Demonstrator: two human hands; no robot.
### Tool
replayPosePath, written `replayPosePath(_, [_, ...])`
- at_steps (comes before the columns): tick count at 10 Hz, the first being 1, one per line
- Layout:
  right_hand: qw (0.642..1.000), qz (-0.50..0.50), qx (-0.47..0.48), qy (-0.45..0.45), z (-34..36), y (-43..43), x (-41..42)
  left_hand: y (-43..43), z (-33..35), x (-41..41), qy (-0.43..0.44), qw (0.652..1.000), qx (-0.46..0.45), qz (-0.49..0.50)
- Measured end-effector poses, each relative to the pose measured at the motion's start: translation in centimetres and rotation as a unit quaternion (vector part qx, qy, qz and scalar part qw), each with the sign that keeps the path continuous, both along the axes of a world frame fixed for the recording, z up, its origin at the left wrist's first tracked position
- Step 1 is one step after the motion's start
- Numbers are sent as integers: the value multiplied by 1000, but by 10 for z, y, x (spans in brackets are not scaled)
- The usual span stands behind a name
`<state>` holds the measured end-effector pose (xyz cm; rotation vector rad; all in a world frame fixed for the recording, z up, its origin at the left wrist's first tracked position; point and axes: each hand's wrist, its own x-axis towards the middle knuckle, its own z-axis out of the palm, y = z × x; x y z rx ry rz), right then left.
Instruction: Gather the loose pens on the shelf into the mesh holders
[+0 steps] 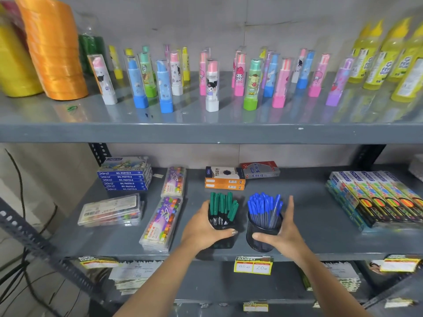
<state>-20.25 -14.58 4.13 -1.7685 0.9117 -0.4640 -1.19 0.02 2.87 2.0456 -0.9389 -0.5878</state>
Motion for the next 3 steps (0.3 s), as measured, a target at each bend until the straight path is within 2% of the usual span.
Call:
replayPosePath(1, [1000,1,-12,-18,8,2,-13,3,8,-1,-48,999,11,-7])
replayPosePath(2, [999,13,-32,22,26,3,-52,3,19,-3,-100,995,-18,-3])
replayPosePath(3, [993,-18,-104,50,44,-2,-105,2,31,-4,-190,982,6,15])
